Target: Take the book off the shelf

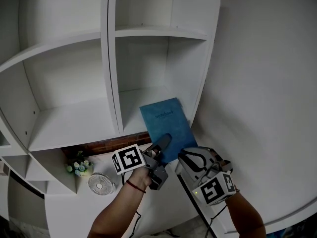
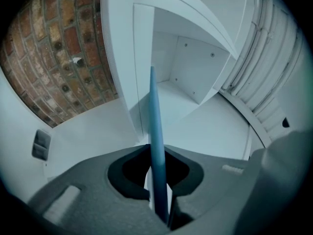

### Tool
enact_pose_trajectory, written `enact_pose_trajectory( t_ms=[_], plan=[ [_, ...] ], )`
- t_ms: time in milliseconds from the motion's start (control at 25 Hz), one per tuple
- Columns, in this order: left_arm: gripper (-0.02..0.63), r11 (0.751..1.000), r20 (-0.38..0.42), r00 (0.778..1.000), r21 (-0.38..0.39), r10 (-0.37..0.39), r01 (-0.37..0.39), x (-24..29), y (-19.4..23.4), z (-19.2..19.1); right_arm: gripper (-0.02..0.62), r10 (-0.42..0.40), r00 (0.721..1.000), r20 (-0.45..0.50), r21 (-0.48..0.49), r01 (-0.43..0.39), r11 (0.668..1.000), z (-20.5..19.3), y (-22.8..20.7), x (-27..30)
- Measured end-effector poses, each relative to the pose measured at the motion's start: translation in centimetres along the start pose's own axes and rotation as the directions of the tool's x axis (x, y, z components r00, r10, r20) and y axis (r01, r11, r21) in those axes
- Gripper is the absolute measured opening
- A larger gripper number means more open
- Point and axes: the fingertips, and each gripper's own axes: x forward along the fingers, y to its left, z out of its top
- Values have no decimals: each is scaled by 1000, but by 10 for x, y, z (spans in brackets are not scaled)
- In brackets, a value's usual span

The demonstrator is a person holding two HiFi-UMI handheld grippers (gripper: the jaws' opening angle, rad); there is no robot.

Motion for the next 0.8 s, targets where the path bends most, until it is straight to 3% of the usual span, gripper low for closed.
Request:
enact_pose_trajectory(
  t_ms=[280,560,800],
  plan=[
    [49,1000,-14,1000,21,-15,15,-13,-3,-6,61,-30,999,37,141,24,990,3,-1,3],
    [49,996,-32,999,87,-16,18,-29,-6,-13,52,-66,995,72,299,41,953,3,1,6],
    [49,985,-42,999,171,-18,25,-48,-6,-22,43,-103,988,119,455,38,889,5,3,6]
  ],
)
